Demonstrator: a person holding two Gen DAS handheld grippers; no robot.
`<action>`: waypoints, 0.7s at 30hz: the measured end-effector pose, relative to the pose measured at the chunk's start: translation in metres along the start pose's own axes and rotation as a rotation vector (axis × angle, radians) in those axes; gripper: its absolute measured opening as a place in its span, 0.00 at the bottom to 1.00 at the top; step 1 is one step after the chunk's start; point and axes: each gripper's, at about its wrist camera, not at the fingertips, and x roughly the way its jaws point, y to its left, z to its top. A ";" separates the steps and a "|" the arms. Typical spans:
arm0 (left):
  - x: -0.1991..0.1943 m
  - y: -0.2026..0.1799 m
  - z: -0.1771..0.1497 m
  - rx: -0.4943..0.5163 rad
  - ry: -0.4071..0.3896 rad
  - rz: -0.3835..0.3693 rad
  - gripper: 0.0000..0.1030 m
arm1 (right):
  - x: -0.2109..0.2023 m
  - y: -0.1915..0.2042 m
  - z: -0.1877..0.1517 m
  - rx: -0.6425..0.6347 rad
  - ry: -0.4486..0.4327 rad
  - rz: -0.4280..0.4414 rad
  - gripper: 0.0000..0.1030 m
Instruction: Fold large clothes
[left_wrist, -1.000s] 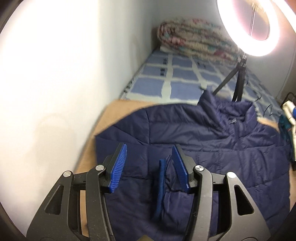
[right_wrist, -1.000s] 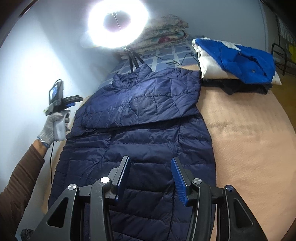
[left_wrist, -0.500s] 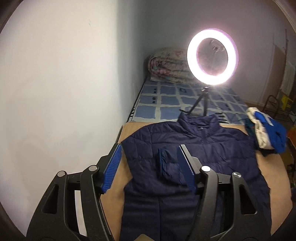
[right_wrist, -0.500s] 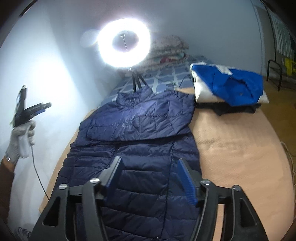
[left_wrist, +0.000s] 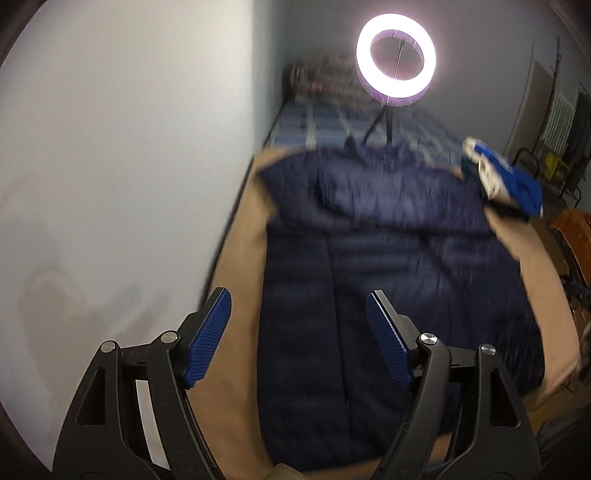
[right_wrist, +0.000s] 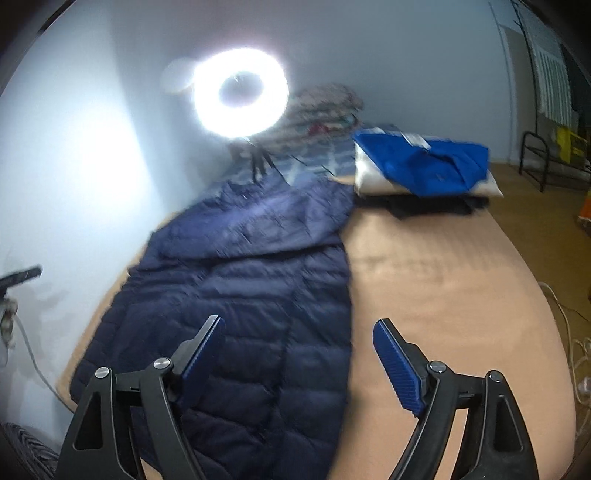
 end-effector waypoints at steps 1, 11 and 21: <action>0.006 0.003 -0.012 -0.010 0.029 -0.006 0.76 | 0.000 -0.004 -0.005 -0.007 0.017 -0.012 0.82; 0.073 0.034 -0.083 -0.152 0.256 -0.043 0.76 | 0.024 -0.042 -0.058 0.076 0.253 0.078 0.81; 0.119 0.054 -0.121 -0.245 0.392 -0.086 0.70 | 0.064 -0.037 -0.100 0.081 0.401 0.208 0.74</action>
